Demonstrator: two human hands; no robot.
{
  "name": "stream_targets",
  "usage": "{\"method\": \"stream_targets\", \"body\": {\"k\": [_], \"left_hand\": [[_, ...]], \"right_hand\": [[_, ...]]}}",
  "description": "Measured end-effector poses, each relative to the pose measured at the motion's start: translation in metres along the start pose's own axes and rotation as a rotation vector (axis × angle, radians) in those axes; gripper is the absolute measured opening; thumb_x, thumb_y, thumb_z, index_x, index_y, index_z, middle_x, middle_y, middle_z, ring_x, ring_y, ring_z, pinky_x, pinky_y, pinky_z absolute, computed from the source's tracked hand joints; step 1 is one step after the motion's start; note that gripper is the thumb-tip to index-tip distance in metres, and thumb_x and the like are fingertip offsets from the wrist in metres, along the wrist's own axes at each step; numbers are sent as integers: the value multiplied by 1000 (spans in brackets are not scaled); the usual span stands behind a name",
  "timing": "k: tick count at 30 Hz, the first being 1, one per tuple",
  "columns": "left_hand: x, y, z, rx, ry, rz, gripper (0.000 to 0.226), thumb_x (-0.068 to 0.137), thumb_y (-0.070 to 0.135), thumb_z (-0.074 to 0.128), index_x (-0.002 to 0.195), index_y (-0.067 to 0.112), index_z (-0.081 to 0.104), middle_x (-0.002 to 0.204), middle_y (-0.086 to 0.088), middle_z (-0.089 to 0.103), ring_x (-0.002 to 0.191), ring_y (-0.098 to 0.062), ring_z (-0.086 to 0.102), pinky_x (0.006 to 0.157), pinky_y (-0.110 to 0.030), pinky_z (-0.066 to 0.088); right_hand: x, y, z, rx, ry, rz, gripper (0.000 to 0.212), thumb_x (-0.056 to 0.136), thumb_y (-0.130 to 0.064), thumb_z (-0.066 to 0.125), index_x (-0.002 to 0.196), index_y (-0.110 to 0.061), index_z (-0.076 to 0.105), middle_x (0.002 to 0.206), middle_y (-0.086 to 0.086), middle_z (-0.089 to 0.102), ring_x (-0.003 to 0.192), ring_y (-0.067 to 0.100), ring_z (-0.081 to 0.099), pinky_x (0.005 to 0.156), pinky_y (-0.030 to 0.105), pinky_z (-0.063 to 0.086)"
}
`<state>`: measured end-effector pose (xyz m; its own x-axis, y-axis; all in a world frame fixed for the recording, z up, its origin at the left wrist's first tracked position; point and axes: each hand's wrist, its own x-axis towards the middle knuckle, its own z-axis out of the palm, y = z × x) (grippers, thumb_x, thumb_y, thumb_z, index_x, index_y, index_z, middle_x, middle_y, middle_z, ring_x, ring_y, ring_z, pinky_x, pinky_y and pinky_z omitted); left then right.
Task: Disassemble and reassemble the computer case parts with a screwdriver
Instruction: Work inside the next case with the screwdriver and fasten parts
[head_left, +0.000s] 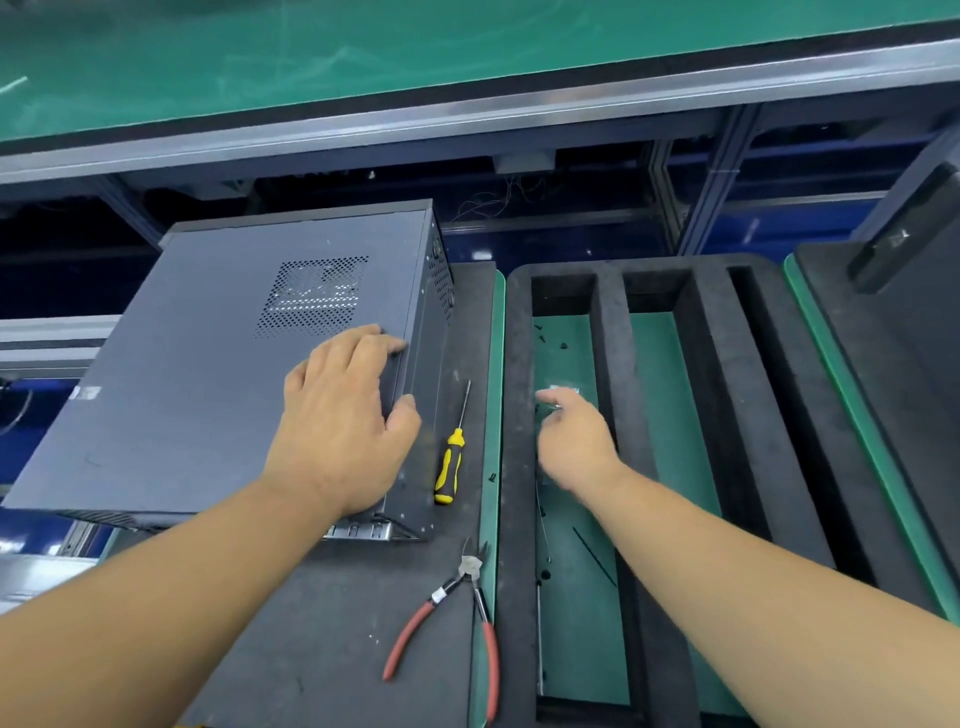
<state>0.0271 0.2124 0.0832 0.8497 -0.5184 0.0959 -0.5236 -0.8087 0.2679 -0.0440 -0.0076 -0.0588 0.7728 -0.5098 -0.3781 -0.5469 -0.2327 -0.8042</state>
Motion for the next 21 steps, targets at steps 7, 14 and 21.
{"method": "stream_targets", "body": {"k": [7, 14, 21], "left_hand": [[0, 0, 2, 2, 25, 3, 46, 91, 30, 60, 136, 29, 48, 149, 5, 44, 140, -21, 34, 115, -49, 27], [-1, 0, 3, -8, 33, 13, 45, 92, 28, 60, 135, 28, 49, 148, 5, 45, 138, -21, 36, 113, -50, 29], [-1, -1, 3, -4, 29, 18, 44, 91, 31, 58, 134, 30, 48, 148, 5, 44, 138, -22, 36, 112, -51, 29]], "right_hand": [[-67, -16, 47, -514, 59, -515, 35, 91, -30, 58, 125, -33, 61, 116, -2, 47, 109, 26, 42, 89, 46, 39], [-66, -13, 62, -640, -92, -561, 46, 79, -49, 59, 120, -33, 47, 106, 0, 41, 94, 30, 50, 83, 45, 38], [-64, -15, 53, -444, 48, -485, 28, 94, -20, 50, 120, -23, 56, 104, 5, 48, 82, 34, 55, 82, 43, 45]]}}
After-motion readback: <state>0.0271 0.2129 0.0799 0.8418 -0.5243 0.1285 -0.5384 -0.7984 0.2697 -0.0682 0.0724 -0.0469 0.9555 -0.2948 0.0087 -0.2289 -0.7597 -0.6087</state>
